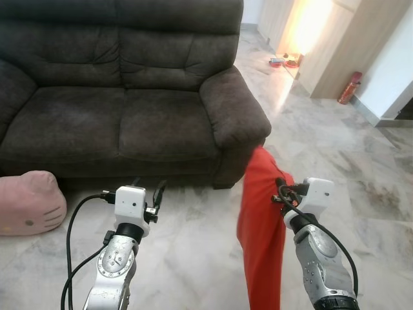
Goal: Move the pillow to the sofa from floor
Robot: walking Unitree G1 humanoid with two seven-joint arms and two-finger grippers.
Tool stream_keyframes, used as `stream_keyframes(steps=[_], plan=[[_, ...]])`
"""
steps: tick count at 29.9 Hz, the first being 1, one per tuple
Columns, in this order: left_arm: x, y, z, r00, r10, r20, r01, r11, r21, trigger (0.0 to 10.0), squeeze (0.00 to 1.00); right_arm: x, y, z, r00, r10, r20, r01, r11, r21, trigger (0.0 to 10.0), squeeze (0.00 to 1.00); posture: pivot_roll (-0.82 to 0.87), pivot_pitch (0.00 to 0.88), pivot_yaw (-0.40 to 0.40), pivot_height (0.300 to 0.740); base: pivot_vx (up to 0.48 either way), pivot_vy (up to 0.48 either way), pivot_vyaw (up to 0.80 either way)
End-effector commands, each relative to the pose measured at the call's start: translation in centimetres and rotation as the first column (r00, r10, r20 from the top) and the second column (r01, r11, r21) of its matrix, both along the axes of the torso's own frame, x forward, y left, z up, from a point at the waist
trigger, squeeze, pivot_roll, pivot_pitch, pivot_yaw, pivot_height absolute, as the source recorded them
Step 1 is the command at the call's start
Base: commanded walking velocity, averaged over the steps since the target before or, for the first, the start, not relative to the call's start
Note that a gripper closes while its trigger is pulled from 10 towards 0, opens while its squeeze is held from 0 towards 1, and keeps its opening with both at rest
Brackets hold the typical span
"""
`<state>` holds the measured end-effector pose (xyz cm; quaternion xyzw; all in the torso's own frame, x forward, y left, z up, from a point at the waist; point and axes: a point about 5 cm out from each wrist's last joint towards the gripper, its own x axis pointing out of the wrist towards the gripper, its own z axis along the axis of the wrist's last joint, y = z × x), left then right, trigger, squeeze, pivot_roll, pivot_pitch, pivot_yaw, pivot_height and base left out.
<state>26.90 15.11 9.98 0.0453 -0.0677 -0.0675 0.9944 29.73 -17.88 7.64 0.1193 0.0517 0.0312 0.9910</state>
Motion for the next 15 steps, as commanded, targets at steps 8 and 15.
stream_keyframes(steps=[8,15], plan=[[0.09,-0.34,-0.08,0.997,-0.069,-0.031,0.07,0.997,0.016,10.0,0.0,1.3,-0.51,2.53,0.992,0.099,0.08,-0.078,0.97,-0.232,10.0,0.0,0.15,0.0,-0.11,0.74,0.0,0.0,0.0],[-0.12,0.51,0.23,0.979,-0.185,-0.083,0.19,0.981,0.045,10.0,0.0,1.42,0.18,3.43,0.937,0.348,0.043,-0.304,0.868,-0.393,10.0,0.0,0.15,0.0,-0.106,0.74,0.0,0.0,0.0]])
